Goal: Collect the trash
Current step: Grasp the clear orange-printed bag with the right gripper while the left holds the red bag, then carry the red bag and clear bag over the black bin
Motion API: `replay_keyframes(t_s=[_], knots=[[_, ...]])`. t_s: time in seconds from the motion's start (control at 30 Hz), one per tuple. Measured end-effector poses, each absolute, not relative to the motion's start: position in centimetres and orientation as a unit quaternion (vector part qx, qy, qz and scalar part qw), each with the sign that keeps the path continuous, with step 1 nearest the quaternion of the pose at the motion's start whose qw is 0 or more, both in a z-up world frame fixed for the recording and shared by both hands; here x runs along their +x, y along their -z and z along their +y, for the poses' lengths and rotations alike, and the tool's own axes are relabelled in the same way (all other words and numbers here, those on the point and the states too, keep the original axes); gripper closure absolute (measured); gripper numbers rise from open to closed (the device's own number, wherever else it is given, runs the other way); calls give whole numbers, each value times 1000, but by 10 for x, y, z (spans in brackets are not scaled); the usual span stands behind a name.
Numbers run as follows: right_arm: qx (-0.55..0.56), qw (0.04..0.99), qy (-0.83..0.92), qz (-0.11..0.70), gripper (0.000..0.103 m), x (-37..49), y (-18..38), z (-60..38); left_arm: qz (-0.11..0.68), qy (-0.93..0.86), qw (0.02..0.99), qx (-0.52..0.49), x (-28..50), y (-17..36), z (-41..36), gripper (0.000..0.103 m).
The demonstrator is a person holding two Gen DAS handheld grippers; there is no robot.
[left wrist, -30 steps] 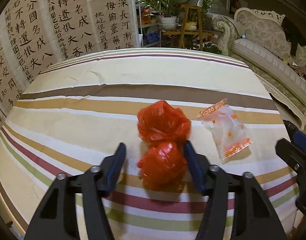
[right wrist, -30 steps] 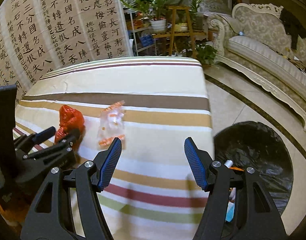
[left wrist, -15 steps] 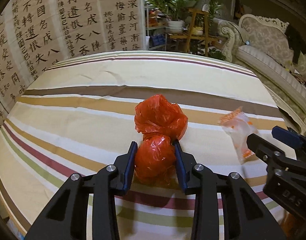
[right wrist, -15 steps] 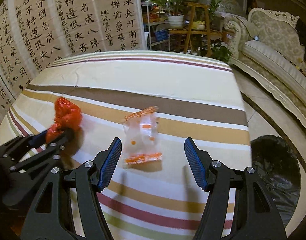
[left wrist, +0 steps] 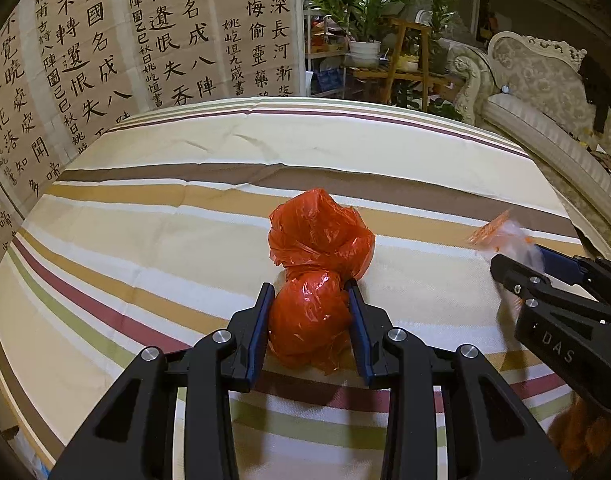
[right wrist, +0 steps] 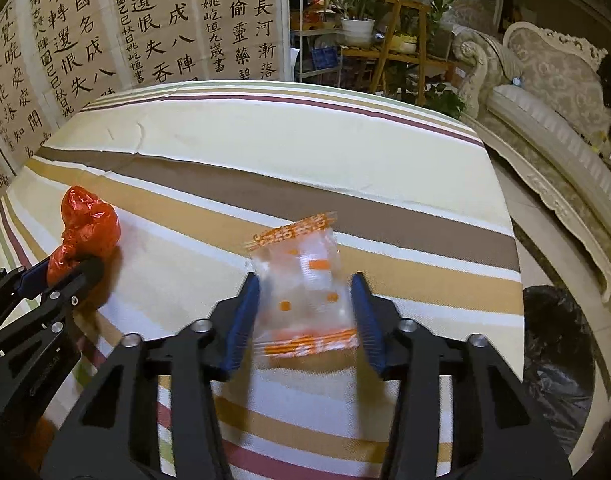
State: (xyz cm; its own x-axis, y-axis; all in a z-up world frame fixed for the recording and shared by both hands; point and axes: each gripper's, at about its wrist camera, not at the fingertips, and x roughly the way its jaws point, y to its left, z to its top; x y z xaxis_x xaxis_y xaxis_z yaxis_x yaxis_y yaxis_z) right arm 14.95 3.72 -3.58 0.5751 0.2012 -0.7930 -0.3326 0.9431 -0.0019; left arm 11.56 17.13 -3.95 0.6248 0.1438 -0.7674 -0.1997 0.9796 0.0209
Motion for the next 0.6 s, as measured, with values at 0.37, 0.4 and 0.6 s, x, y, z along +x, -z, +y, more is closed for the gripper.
replay_keyframes(t_s=[0.37,0.4,0.6], knots=[[-64,886,-158,432,66,132,33,30,420,-92,902,-32,108,39,170,67],[-62,886,-158,431,66,129,32,29,420,-91,902,-32,108,39,170,67],[-51,890,-156,426,66,107,26,16,416,-78,905,-29,96,36,158,67]])
